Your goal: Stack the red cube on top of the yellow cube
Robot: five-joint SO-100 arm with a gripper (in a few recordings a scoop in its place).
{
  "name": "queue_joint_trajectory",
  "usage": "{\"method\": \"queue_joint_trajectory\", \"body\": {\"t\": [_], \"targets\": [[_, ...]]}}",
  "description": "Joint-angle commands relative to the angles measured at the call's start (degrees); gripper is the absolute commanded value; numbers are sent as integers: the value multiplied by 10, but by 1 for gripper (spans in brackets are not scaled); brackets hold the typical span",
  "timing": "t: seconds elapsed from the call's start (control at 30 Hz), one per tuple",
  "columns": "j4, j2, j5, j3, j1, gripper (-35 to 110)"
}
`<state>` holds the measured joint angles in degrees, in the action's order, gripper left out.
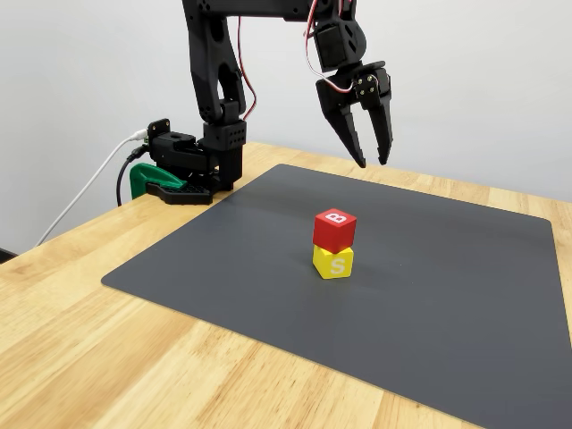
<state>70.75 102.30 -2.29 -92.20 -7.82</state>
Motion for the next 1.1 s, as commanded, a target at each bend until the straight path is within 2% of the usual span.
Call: {"method": "queue_joint_trajectory", "body": {"t": [0.0,0.23,0.8,1.07], "targets": [[-11,59,2,-31,-5,0],[-54,178,-9,-157,8,0],[-76,456,-36,-384,25,0],[-95,510,-46,-443,20,0]]}}
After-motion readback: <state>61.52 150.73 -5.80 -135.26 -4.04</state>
